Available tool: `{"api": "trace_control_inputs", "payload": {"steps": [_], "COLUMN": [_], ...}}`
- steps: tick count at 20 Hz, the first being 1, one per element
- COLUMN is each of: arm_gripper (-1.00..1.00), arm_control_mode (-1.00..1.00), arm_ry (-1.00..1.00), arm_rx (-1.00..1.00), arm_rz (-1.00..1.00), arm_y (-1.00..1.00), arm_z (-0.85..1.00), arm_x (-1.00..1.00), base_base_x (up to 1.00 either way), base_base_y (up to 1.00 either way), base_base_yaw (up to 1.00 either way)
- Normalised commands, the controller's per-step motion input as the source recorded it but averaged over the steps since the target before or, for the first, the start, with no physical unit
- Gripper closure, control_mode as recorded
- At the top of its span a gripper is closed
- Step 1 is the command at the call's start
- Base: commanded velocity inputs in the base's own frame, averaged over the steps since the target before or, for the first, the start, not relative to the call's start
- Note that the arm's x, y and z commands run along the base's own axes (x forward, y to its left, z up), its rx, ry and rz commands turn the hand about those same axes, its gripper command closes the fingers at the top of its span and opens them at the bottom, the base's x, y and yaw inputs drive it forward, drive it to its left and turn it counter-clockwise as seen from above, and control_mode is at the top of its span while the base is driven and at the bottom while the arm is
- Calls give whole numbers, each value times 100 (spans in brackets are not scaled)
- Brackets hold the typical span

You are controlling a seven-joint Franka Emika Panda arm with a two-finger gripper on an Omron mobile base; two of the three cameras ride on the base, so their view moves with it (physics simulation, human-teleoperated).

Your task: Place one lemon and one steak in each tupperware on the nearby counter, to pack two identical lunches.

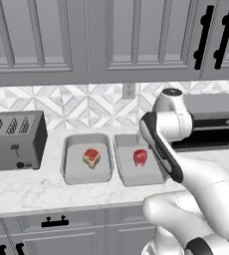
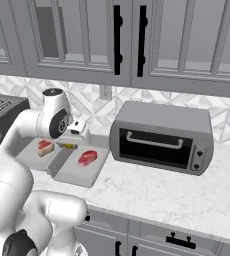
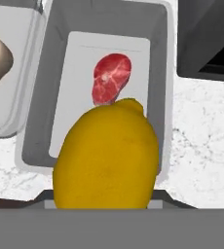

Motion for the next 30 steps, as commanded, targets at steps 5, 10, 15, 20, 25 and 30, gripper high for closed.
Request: {"api": "trace_control_inputs", "payload": {"steps": [5, 10, 15, 20, 25, 30], "arm_gripper": [100, 100, 100, 100, 100, -100], "arm_control_mode": [-100, -100, -100, -100, -100, -100], "arm_ry": [19, 3, -1, 0, 0, 0], "arm_rx": [0, 1, 3, 0, 0, -1], "arm_rz": [0, 0, 0, 0, 0, -4], "arm_y": [10, 35, 25, 5, 0, 0], "arm_z": [-52, -60, -50, -62, -55, -11], "arm_x": [51, 26, 36, 56, 66, 23], "base_base_x": [0, 0, 0, 0, 0, 0], "base_base_y": [0, 0, 0, 0, 0, 0], "base_base_yaw": [0, 0, 0, 0, 0, 0]}}
